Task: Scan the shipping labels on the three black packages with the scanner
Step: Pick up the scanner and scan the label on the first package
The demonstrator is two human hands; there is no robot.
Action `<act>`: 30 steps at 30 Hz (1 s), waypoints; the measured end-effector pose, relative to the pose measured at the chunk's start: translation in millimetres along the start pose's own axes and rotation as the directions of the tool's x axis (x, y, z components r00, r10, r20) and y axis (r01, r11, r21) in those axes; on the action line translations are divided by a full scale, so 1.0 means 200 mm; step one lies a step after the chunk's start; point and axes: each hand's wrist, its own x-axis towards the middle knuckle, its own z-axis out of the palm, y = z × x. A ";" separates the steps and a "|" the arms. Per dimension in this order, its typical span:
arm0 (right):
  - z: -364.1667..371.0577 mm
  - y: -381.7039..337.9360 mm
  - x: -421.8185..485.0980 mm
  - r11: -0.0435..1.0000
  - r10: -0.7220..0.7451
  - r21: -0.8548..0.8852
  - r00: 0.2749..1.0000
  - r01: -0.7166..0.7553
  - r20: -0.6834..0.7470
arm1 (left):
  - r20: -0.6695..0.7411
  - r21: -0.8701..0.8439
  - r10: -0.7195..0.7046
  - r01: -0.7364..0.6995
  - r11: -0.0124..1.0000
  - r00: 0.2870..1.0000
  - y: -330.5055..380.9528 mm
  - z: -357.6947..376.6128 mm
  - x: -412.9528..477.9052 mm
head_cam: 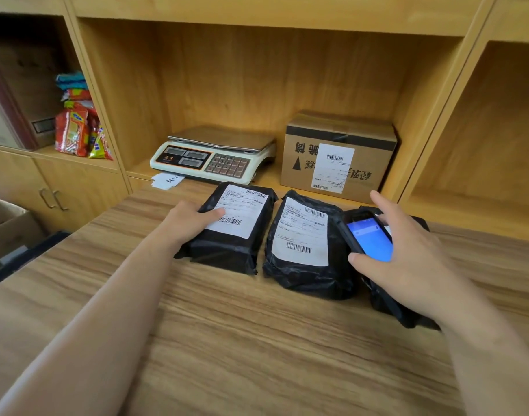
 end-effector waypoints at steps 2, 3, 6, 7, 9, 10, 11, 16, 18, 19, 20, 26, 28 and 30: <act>0.00 0.00 0.00 1.000 0.000 -0.005 1.000 0.000 -0.001 | 0.014 -0.063 -0.008 0.009 0.998 1.000 0.01 0.01 -0.01; 0.01 0.00 0.00 1.000 0.000 -0.005 1.000 0.000 0.001 | 0.014 -0.090 -0.011 0.012 0.996 1.000 0.02 0.02 -0.02; 0.02 0.00 0.00 1.000 0.002 0.001 1.000 -0.002 0.011 | 0.039 -0.177 -0.038 0.045 0.983 0.999 0.03 0.01 -0.02; 0.02 0.00 -0.01 1.000 0.005 0.004 1.000 -0.005 0.015 | 0.050 -0.198 -0.048 0.057 0.978 0.998 0.03 0.01 -0.02; 0.01 -0.01 -0.01 1.000 0.011 0.005 1.000 -0.011 0.018 | 0.046 -0.234 -0.056 0.065 0.970 0.997 0.03 0.01 -0.02; 0.01 -0.01 -0.01 1.000 0.013 0.002 1.000 -0.013 0.020 | 0.030 -0.250 -0.057 0.063 0.966 0.998 0.03 0.02 -0.02; 0.01 -0.02 -0.01 1.000 0.012 -0.001 1.000 -0.012 0.021 | 0.016 -0.261 -0.061 0.063 0.963 0.998 0.03 0.02 -0.02; 0.01 -0.01 -0.01 1.000 0.005 -0.008 1.000 -0.004 0.026 | 0.012 -0.350 -0.083 0.081 0.933 0.997 0.05 -0.02 -0.03; 0.01 -0.01 -0.01 1.000 0.000 -0.008 1.000 0.000 0.026 | 0.022 -0.375 -0.072 0.075 0.924 0.997 0.08 -0.03 -0.05; 0.02 -0.01 -0.01 1.000 -0.004 -0.007 1.000 0.004 0.027 | 0.021 -0.385 -0.062 0.065 0.921 0.998 0.09 -0.04 -0.06; 0.02 -0.01 -0.01 1.000 -0.008 -0.008 1.000 0.008 0.026 | 0.016 -0.398 -0.049 0.051 0.916 0.999 0.11 -0.04 -0.06; 0.01 -0.03 -0.02 1.000 -0.015 -0.006 0.999 0.015 0.030 | -0.065 -0.465 0.010 -0.040 0.884 0.998 0.17 -0.03 -0.09; 0.01 -0.03 -0.02 1.000 -0.023 -0.009 0.999 0.023 0.029 | -0.104 -0.479 0.029 -0.076 0.874 0.994 0.20 -0.04 -0.11; 0.01 -0.03 -0.03 0.999 -0.030 -0.012 0.999 0.030 0.027 | -0.147 -0.493 0.052 -0.119 0.862 0.988 0.23 -0.05 -0.13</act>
